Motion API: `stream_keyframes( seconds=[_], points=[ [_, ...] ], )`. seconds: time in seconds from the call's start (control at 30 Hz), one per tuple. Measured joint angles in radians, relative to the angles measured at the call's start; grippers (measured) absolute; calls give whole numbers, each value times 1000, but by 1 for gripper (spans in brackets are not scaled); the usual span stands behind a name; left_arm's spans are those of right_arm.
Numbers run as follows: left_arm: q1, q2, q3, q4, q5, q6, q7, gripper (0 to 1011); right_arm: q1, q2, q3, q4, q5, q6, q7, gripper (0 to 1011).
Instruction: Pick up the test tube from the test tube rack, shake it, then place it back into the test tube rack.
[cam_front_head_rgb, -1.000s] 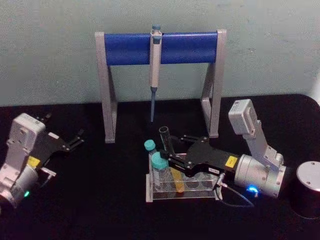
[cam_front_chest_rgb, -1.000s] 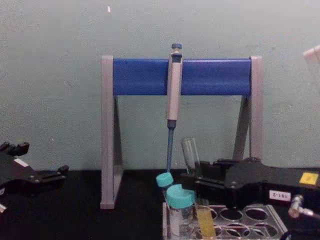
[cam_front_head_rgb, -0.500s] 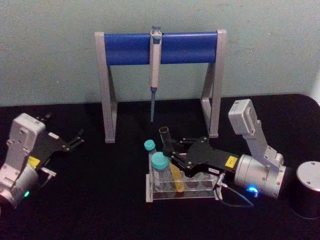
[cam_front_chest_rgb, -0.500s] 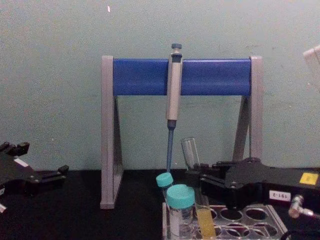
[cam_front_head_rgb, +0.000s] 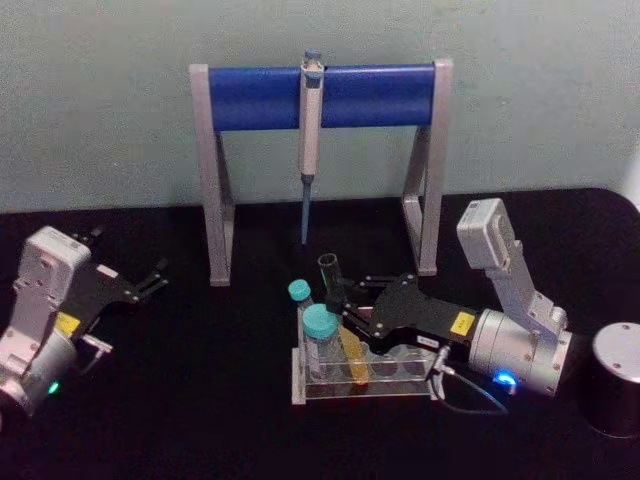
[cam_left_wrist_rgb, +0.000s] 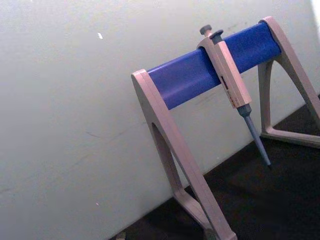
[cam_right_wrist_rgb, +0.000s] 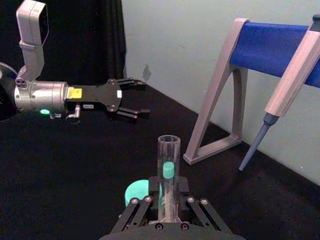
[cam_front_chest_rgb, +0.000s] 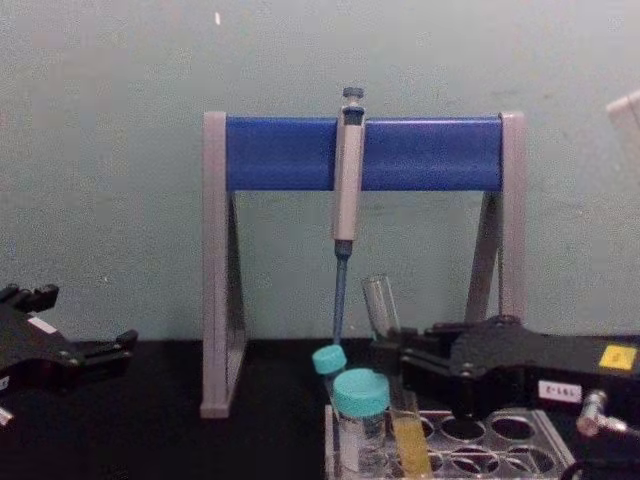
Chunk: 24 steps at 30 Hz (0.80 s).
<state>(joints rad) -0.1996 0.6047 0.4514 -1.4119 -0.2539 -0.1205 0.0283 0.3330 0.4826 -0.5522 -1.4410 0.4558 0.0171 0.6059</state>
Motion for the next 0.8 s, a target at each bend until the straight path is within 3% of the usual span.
stream_keyframes(
  seconds=[0.47,0.8],
  points=[
    [0,0,0,0,0,0,0,1001,-43,-7,40,-14,35,-76,10,218],
    [0,0,0,0,0,0,0,1001,-91,6,87,-71,90,-113,18,218]
  ],
)
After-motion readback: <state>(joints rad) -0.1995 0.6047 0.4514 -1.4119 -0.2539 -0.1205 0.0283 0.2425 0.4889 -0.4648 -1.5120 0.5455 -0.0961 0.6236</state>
